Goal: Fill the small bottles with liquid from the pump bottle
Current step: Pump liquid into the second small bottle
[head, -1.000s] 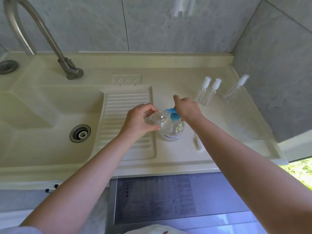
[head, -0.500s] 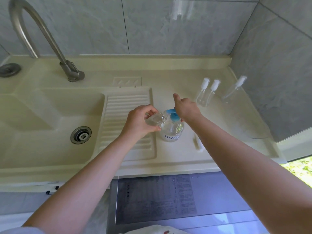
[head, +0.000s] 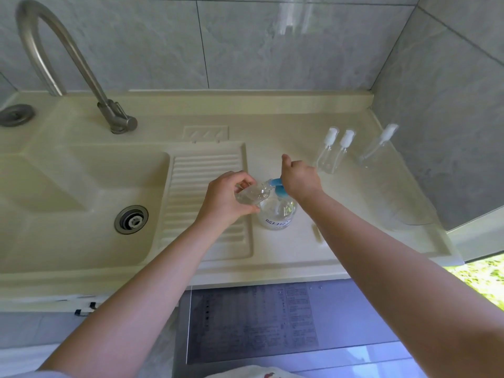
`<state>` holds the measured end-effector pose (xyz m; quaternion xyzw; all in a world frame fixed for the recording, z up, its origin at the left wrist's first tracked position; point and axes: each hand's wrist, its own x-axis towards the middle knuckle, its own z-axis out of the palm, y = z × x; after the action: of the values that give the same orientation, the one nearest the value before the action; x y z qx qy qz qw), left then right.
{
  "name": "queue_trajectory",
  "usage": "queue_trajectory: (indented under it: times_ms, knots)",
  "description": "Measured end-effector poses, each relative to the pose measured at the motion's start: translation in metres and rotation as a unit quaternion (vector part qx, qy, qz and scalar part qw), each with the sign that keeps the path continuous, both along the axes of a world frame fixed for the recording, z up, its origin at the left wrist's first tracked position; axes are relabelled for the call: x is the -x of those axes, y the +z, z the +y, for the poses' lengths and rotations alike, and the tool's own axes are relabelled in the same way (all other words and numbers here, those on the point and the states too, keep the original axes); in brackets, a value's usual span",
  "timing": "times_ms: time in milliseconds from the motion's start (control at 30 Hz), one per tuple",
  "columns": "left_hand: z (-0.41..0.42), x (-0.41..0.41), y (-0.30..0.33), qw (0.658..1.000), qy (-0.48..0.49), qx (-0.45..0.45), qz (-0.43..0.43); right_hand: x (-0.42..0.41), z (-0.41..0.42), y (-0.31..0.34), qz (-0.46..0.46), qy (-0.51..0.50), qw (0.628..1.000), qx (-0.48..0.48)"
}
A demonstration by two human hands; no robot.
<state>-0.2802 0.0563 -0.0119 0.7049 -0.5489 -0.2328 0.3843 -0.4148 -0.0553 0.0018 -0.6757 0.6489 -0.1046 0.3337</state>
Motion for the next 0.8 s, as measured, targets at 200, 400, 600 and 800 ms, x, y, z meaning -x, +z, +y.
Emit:
queue_trajectory:
  times_ms: [200, 400, 600, 800]
  knots:
    - [0.002, -0.004, 0.003, 1.000, 0.002, 0.012, -0.001, 0.000, -0.002, 0.003, -0.009, 0.002, 1.000, -0.017]
    - [0.000, -0.002, -0.001, 1.000, -0.003, 0.008, -0.005, -0.001, 0.005, 0.005, 0.036, 0.048, 0.998, 0.035]
    - [0.001, -0.001, 0.000, 1.000, -0.002, 0.007, -0.009, 0.001, -0.005, 0.004, 0.004, 0.024, 1.000, -0.011]
    - [0.000, -0.002, 0.006, 1.000, -0.002, 0.007, -0.010, 0.006, -0.009, 0.018, -0.050, 0.019, 0.994, -0.093]
